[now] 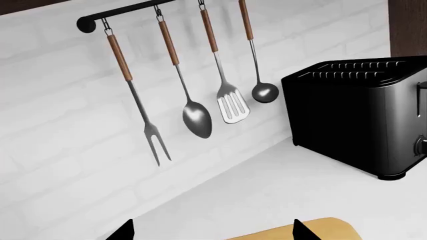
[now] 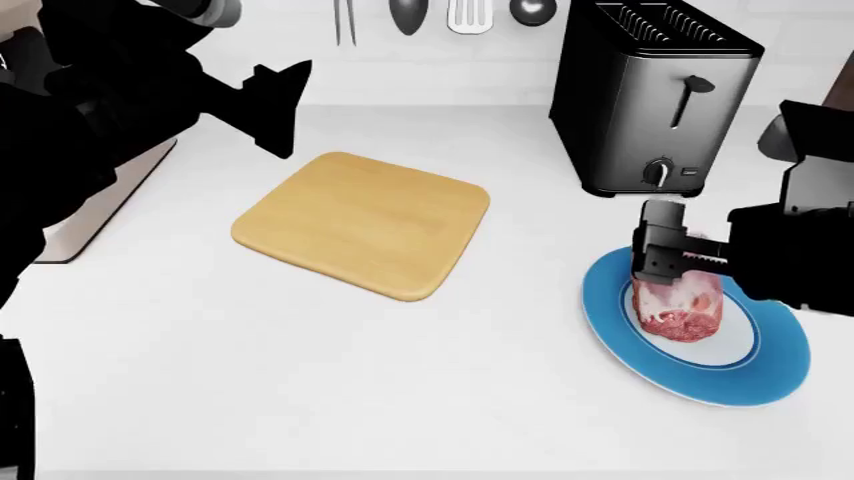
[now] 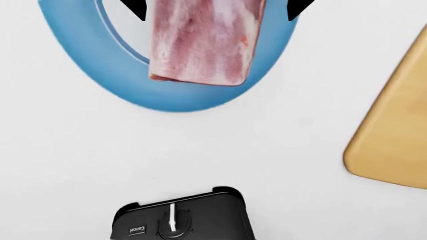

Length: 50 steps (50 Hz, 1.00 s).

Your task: Pick the pork loin from the plate and place it on the cutting board. Then pick the condiment bottle from the cabinet and place it next to the cutting board.

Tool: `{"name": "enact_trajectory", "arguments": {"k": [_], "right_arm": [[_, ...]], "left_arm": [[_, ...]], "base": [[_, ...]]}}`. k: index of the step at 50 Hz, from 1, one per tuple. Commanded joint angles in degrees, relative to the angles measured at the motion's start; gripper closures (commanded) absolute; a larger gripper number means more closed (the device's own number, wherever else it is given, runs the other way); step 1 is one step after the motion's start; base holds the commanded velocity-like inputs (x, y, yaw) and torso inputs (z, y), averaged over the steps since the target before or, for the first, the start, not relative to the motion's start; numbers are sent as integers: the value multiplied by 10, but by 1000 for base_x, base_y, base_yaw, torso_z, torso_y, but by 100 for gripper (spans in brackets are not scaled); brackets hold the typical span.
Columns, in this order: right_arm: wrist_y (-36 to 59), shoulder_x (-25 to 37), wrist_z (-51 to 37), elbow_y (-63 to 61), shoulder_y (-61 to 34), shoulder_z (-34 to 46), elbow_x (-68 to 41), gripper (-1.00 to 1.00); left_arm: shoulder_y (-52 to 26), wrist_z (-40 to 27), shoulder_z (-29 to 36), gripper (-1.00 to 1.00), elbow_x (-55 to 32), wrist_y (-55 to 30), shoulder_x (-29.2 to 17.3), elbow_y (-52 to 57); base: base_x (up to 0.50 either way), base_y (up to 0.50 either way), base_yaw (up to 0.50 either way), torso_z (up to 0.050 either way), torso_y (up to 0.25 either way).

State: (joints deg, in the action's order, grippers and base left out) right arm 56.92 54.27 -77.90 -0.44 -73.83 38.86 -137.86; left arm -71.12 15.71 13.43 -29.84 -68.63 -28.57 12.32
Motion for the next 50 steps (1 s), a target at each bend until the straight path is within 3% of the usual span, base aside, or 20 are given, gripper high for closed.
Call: {"name": "enact_trajectory", "arguments": {"k": [1, 19, 20, 32, 41, 50], "right_arm": [[-2, -11, 23, 10, 16, 7, 18, -100], [-18, -2, 43, -4, 65, 14, 22, -100], [-15, -2, 43, -5, 65, 16, 19, 100], [12, 6, 39, -10, 26, 15, 29, 100], [90, -38, -12, 43, -208, 12, 13, 100], [127, -85, -6, 74, -293, 25, 20, 100]], "left_arm": [[2, 0, 1, -100, 0, 6, -2, -5], [3, -2, -1, -100, -3, 11, -2, -7], [3, -3, -1, -100, -3, 12, -2, -8], [1, -6, -4, -100, -6, 9, -2, -6], [-3, -11, -8, -100, -9, 6, 1, -3], [-7, -13, -9, -100, -10, 5, -1, -4]], "base": [[0, 0, 0, 0, 0], [0, 0, 0, 0, 0], [0, 0, 0, 0, 0], [-1, 0, 0, 0, 0], [0, 0, 0, 0, 0], [0, 0, 0, 0, 1]]}}
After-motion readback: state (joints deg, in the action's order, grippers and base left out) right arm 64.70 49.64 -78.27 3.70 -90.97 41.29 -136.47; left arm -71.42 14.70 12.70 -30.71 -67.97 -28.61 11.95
